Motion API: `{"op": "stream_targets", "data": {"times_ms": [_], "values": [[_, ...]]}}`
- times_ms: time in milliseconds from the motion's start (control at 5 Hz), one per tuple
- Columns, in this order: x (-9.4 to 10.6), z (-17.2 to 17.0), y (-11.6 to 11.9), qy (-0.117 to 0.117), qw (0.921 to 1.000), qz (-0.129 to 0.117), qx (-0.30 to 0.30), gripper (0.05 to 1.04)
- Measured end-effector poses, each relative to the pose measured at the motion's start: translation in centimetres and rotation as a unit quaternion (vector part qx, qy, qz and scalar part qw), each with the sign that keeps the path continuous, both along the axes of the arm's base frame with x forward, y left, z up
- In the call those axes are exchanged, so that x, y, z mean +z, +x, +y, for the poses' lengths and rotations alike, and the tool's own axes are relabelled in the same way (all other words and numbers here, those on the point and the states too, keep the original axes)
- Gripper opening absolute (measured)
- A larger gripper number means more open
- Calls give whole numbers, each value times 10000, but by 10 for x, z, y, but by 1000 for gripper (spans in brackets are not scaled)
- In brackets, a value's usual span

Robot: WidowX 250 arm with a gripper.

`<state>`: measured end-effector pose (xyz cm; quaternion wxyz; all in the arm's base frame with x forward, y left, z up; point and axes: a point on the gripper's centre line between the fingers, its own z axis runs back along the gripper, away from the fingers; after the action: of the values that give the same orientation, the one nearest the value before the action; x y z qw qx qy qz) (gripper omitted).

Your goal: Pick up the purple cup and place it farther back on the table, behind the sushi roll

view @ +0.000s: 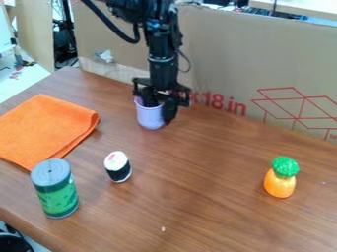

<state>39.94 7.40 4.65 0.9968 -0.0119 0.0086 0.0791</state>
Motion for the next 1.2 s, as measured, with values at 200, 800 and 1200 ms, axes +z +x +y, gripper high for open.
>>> {"op": "stream_targets", "data": {"times_ms": [200,800,1200], "values": [[17,-2,-5,-16,9997,-246,36,926],[83,-7,-78,313,9983,-400,274,1002],[71,-16,-105,150,9997,-26,-176,1003]]}}
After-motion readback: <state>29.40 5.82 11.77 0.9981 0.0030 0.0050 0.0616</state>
